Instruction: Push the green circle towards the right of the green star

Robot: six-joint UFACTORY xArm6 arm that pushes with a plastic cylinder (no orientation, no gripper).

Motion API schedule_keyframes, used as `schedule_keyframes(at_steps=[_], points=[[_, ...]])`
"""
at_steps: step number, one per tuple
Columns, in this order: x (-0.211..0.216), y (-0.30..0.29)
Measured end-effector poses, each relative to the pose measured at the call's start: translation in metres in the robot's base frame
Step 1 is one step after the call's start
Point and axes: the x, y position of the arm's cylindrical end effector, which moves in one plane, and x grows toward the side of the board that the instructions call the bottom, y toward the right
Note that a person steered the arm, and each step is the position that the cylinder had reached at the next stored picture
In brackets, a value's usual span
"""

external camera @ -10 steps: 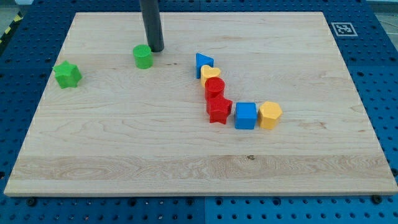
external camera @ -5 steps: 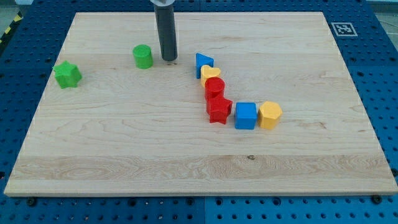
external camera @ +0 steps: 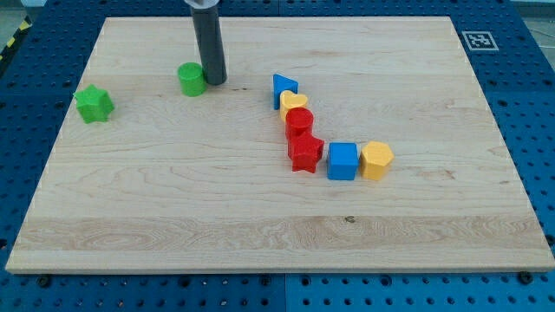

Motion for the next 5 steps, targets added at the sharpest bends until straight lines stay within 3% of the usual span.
schedule_keyframes(at_steps=[5], points=[[0.0,-0.06]])
